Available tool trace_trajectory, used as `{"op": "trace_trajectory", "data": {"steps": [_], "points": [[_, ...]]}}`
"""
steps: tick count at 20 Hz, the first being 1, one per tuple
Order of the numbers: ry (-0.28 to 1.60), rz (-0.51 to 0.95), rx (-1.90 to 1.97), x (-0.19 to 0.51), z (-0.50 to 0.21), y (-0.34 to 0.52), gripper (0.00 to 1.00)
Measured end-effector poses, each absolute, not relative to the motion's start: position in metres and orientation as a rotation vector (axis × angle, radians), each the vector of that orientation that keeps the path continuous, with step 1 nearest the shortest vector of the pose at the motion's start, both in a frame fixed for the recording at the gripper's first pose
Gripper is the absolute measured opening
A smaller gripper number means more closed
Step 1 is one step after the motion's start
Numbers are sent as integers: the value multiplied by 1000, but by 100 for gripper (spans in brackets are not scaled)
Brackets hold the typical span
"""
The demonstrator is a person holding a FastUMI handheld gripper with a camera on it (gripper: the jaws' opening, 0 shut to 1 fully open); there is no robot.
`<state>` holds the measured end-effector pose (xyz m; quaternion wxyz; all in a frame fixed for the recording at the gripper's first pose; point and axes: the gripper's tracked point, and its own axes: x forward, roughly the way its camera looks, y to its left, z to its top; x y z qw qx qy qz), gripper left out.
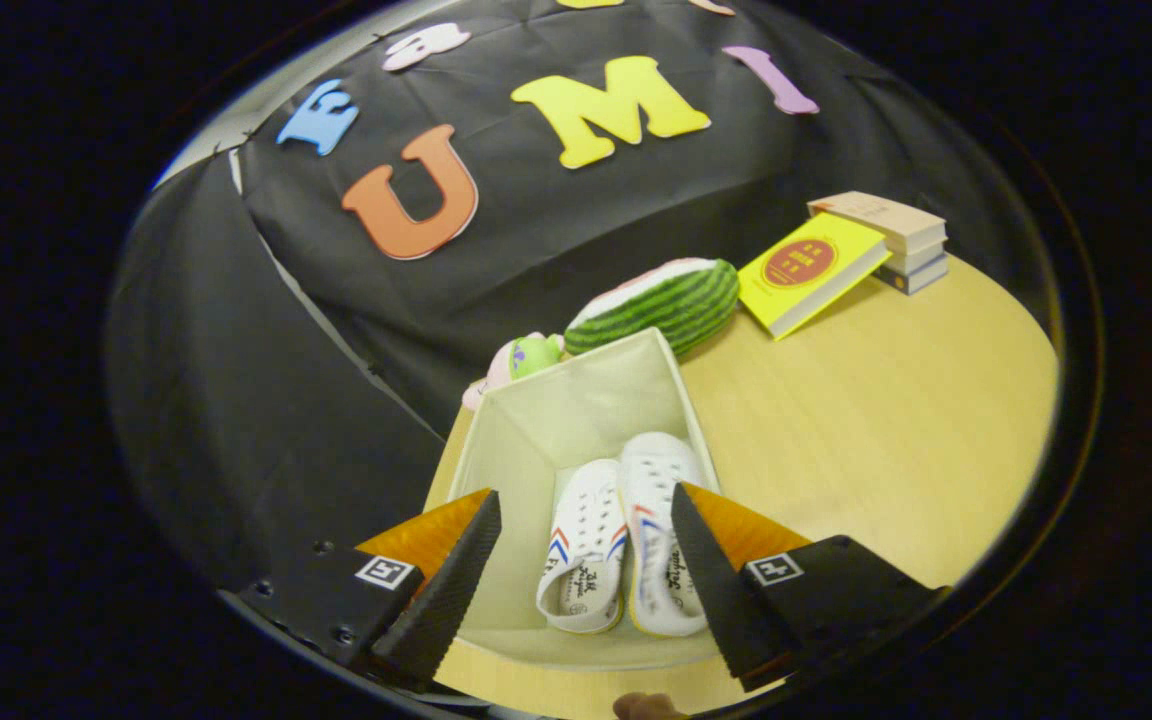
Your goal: Open the storage box then place both shoes into the box .Put the left shoe in first, then the right shoe, with the right side of both shoes facing outward in a uniform manner.
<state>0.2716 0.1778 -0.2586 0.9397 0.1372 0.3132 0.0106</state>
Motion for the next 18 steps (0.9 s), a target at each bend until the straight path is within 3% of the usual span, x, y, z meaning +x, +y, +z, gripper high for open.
{"op": "trace_trajectory", "data": {"steps": [8, 18], "points": [[427, -102, 88, 241, -178, 108, 100], [140, -58, 44, 161, -61, 56, 100]]}}
